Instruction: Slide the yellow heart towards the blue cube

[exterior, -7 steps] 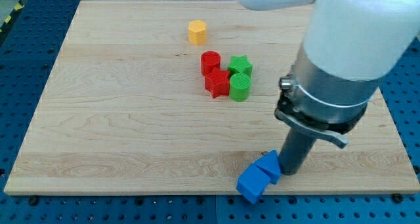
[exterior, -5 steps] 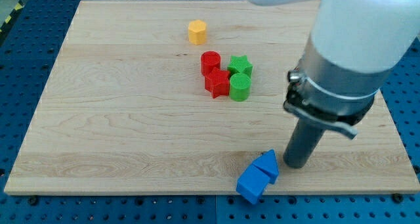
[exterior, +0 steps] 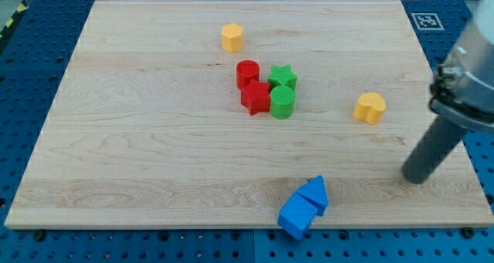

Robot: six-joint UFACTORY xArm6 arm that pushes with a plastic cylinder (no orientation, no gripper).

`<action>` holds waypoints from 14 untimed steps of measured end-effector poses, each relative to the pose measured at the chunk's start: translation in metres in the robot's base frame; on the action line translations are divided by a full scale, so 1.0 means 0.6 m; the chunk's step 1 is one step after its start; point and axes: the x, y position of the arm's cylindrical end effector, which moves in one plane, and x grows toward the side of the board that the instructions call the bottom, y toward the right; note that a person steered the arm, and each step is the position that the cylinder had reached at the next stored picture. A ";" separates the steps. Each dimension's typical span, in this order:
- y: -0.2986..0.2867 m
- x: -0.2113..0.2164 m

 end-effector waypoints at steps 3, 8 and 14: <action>0.073 -0.115; -0.037 -0.210; -0.101 -0.161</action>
